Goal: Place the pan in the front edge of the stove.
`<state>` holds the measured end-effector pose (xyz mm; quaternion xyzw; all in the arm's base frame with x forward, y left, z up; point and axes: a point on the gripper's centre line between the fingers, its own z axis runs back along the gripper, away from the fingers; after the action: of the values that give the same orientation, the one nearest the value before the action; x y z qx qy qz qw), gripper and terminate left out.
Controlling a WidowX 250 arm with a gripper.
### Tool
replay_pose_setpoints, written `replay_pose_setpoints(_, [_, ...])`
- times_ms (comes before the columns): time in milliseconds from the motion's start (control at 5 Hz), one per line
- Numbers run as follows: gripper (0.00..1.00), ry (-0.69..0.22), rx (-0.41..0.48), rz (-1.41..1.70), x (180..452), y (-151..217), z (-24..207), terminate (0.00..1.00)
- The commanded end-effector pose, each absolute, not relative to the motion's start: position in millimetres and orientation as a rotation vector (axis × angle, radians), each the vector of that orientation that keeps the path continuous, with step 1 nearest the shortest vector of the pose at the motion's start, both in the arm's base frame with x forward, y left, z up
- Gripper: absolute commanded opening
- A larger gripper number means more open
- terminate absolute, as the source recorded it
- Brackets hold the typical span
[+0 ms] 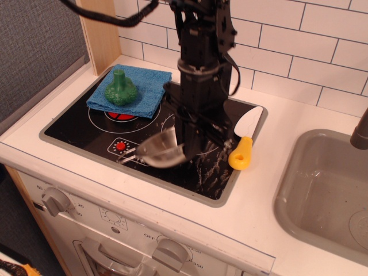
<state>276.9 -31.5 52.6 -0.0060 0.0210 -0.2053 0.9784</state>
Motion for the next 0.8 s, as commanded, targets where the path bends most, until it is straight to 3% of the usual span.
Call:
replay_pose_setpoints(0, [1.0,0.023,0.023,-0.436,273,-43,60,0.0])
replay_pose_setpoints(200, [1.0,-0.002,0.021,-0.453,273,-46,65,0.0])
replay_pose_setpoints(600, [1.0,-0.161,0.06,-0.271,283,-25,108,0.0])
